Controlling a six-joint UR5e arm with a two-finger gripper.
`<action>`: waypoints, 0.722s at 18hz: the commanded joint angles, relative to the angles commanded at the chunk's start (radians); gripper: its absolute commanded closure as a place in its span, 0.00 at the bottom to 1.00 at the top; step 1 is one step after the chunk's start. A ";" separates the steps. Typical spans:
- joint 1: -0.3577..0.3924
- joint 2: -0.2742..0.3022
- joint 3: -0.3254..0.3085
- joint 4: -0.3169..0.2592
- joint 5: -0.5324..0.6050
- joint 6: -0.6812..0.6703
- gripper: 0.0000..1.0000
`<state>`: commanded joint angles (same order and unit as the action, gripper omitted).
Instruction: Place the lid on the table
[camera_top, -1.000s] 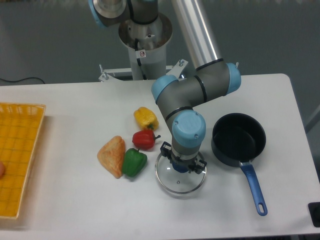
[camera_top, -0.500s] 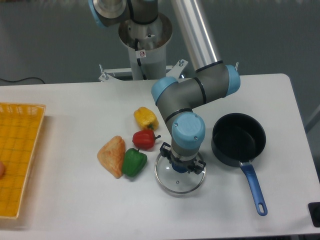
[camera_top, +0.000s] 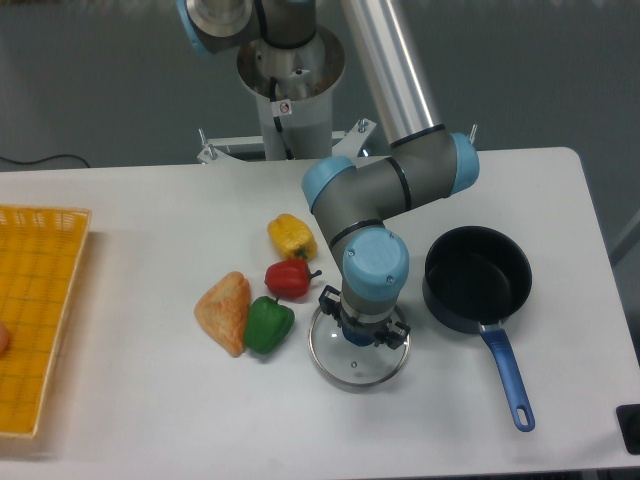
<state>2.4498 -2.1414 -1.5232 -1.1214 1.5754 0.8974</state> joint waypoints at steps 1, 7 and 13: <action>0.000 0.000 -0.002 0.006 -0.002 0.000 0.39; -0.006 -0.005 -0.003 0.009 0.000 0.000 0.38; -0.006 -0.006 -0.003 0.011 0.000 0.000 0.37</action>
<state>2.4436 -2.1476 -1.5263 -1.1106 1.5754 0.8974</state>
